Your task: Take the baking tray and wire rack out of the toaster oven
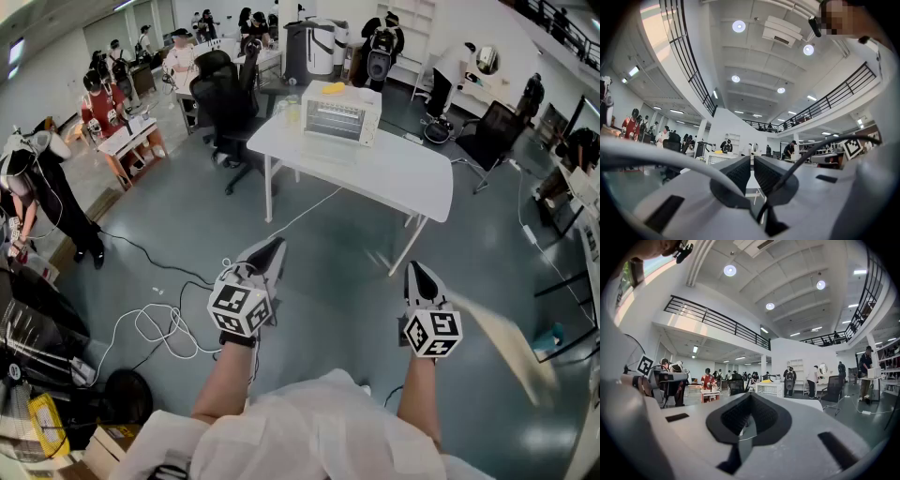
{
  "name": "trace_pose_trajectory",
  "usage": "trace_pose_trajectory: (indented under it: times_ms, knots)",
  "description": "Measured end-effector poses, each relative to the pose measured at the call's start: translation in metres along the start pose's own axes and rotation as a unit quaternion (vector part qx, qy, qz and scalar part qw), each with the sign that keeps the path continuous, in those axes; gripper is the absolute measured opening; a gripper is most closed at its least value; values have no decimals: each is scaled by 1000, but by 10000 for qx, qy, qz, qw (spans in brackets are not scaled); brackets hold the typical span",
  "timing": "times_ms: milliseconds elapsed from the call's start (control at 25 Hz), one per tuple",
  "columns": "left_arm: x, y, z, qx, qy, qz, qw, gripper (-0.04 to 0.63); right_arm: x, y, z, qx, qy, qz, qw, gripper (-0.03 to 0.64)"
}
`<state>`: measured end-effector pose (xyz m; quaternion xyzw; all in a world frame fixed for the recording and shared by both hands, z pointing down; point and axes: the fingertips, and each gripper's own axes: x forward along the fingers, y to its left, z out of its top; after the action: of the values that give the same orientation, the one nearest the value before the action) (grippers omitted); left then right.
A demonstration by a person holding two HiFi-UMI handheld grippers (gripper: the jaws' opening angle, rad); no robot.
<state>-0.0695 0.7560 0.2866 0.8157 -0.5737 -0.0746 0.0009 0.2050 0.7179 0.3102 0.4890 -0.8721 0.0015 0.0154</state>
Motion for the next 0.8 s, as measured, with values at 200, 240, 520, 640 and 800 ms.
trace_pose_trajectory:
  times_ms: [200,240,520,640,800]
  knots:
    - [3,-9,0,-137,-61,-15,9999,21,-3,-8,3,-34,35,-14,10000,0]
    - [2,-8,-2,-154,-56,-12,9999,21,-2,-7,0,15,32,-20,10000,0]
    - [1,-3,-4,-92,-25,8,10000,21,4,-3,-2,29,85,26,10000,2]
    - [2,2,0,-129,-63,37,9999,21,11,-1,2,-11,51,9,10000,3]
    - [3,9,1,-139,-63,50,9999,21,21,6,0,-207,136,72,9997,3]
